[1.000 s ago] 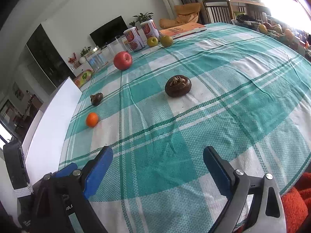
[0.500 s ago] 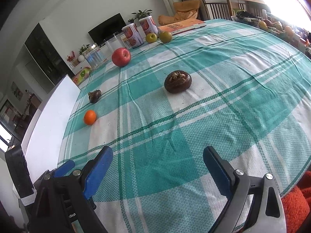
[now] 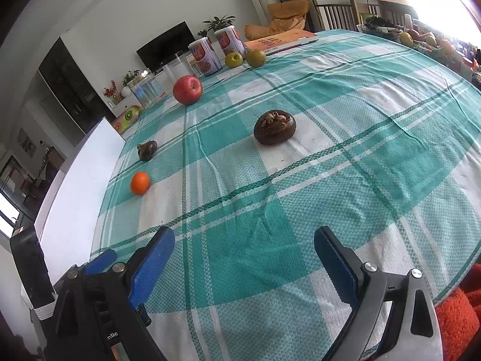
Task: Organize fruits
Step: 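Move both tools back over the table toward the remaining fruits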
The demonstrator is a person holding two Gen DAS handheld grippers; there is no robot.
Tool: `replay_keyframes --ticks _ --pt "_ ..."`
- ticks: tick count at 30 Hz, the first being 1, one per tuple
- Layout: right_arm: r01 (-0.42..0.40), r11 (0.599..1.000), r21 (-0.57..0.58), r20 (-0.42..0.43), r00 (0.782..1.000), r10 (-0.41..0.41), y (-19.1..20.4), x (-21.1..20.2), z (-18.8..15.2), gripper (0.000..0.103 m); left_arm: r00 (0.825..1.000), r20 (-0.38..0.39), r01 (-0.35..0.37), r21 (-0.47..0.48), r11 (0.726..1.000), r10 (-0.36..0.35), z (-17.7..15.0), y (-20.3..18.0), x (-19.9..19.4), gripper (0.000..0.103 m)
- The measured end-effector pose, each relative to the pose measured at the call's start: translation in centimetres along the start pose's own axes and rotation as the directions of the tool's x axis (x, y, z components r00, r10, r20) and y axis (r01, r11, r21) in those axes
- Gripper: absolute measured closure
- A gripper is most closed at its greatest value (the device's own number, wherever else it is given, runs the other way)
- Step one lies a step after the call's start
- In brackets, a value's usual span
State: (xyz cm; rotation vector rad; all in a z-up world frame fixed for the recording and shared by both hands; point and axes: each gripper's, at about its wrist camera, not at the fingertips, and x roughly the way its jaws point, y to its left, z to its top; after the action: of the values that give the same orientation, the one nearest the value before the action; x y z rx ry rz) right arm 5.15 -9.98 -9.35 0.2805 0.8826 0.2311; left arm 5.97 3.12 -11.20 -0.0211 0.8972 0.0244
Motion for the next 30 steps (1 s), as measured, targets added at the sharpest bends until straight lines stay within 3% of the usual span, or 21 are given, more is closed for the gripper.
replay_keyframes --ticks 30 --pt "-0.005 1.0 0.003 0.023 1.0 0.005 -0.02 -0.75 0.2 0.009 1.0 0.001 0.0 0.0 1.0 0.0 -0.02 0.03 -0.03 0.01"
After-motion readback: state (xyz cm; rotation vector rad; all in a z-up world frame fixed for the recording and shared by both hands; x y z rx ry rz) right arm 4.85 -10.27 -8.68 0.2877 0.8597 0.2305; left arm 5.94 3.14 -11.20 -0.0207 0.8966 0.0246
